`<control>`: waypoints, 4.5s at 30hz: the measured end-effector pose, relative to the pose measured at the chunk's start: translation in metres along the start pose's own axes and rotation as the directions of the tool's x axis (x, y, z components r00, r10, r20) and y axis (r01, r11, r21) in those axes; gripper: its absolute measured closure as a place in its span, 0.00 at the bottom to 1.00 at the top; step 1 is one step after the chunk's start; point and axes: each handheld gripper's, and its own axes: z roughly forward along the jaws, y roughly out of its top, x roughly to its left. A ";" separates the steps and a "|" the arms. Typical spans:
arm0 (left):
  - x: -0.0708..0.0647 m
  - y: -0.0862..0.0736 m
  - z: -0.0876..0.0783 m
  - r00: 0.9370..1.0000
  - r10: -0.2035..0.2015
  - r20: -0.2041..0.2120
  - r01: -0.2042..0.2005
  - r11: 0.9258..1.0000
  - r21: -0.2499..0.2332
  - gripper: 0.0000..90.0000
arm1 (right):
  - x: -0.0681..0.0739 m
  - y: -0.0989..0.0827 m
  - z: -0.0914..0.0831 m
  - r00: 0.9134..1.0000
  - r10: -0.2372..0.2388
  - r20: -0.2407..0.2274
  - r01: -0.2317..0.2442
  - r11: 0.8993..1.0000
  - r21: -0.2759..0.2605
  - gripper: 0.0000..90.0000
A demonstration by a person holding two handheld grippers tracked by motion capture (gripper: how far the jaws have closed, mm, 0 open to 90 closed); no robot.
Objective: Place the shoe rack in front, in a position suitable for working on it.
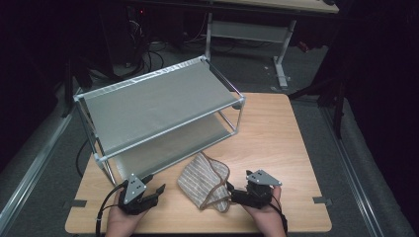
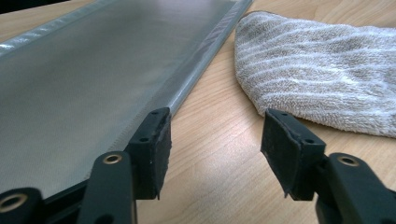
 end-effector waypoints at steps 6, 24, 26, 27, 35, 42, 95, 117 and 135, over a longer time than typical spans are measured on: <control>-0.001 -0.003 -0.007 1.000 0.016 -0.001 -0.016 1.000 0.004 0.40 | 0.013 0.008 0.004 0.998 -0.026 -0.054 0.025 1.000 -0.016 0.16; -0.004 -0.007 -0.023 1.000 0.010 0.020 -0.011 0.999 0.033 0.27 | 0.052 0.010 0.047 0.977 -0.155 -0.148 0.173 0.978 0.118 0.09; -0.004 -0.007 -0.023 1.000 0.007 0.026 -0.008 1.000 0.029 0.27 | 0.053 0.008 0.053 0.976 -0.153 -0.153 0.177 0.971 0.162 0.07; -0.004 -0.007 -0.023 1.000 0.005 0.029 -0.006 1.000 0.031 0.26 | 0.053 0.007 0.055 0.976 -0.147 -0.159 0.175 0.969 0.174 0.06; -0.008 -0.006 -0.022 0.998 0.013 0.056 -0.015 1.000 0.023 0.27 | 0.057 0.003 0.063 0.962 -0.187 -0.197 0.227 0.953 0.200 0.08; -0.009 -0.005 -0.017 0.997 0.013 0.070 -0.015 0.999 0.031 0.29 | 0.055 0.003 0.054 0.954 -0.188 -0.232 0.227 0.962 0.154 0.60; 0.058 0.006 -0.095 0.955 -0.120 -0.270 0.100 0.991 -0.088 0.60 | -0.096 -0.040 -0.051 0.956 0.122 0.265 -0.141 0.988 0.057 0.60; 0.043 0.005 -0.090 0.966 -0.064 -0.249 0.036 0.993 -0.116 0.88 | -0.070 -0.002 -0.050 0.964 0.097 0.247 -0.070 0.991 -0.115 0.39; 0.042 0.003 -0.091 0.970 -0.044 -0.239 0.016 0.993 -0.119 0.77 | -0.069 0.080 0.032 0.966 0.056 0.252 -0.020 0.990 -0.143 0.52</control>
